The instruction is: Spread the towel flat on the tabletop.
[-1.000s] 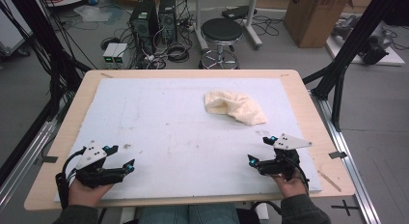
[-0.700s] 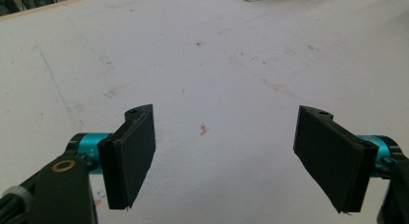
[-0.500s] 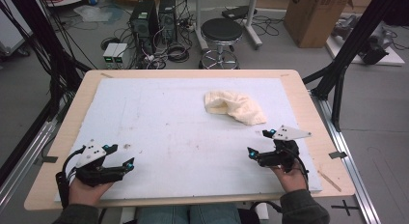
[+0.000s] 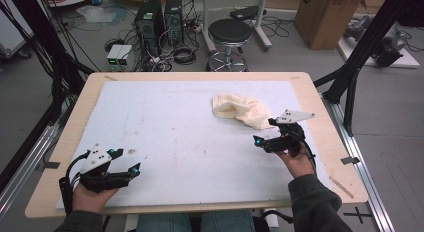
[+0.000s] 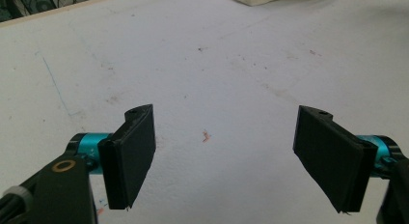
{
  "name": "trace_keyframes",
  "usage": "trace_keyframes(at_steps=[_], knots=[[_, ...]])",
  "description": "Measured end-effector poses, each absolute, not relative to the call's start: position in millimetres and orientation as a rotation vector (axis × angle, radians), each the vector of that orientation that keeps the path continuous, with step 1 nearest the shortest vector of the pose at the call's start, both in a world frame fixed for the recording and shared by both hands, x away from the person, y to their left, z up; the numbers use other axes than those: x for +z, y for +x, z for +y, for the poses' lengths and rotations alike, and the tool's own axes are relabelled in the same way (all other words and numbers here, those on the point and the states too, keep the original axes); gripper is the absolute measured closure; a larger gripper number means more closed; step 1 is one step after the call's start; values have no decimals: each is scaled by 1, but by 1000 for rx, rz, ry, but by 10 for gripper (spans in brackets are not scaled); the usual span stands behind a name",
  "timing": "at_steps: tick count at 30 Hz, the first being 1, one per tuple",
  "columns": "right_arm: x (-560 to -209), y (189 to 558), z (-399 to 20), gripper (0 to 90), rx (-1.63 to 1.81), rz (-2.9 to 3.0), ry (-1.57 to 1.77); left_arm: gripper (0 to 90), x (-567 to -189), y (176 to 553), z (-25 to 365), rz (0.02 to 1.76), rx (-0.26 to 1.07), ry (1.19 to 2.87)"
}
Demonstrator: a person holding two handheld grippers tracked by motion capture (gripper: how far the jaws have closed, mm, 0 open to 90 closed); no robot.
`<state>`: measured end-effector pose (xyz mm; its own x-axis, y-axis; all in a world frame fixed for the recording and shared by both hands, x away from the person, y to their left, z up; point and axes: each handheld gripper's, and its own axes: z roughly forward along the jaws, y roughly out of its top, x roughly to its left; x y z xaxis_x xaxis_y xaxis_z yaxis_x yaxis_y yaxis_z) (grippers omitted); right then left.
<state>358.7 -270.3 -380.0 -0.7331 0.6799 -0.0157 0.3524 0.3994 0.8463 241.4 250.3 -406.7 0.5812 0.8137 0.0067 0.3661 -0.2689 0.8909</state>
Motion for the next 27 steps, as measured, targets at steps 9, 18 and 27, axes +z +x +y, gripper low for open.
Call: trace_keyframes(at_steps=[9, 18, 27], knots=[[-361, 396, -257, 115, 1232, 2320, 901, 236, -405, 240, 252, 949, 596, 1854], [-352, 429, -244, 161, 1226, 2305, 920, 236, -405, 242, 252, 954, 591, 1850], [-379, 457, -230, 242, 1175, 2317, 976, 237, -405, 246, 250, 947, 580, 1849]])
